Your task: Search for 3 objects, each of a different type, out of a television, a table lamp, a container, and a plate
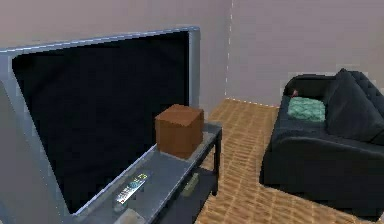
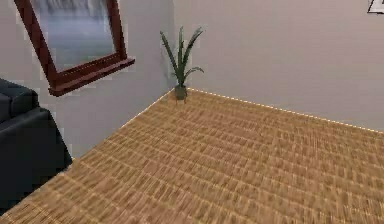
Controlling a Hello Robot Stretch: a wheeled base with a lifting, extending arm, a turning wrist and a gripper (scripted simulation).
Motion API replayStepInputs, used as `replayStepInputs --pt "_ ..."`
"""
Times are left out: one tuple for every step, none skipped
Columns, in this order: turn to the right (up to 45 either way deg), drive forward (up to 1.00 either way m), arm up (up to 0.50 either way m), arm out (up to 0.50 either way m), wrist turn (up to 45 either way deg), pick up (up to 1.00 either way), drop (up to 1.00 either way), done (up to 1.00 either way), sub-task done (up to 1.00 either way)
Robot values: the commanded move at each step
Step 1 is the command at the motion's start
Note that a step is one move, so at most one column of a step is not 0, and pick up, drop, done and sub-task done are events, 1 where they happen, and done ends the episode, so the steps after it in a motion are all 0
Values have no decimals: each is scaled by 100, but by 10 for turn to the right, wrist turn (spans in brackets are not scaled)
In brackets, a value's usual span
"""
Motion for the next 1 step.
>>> replayStepInputs --pt "450 0 0 0 0 0 0 0 0"
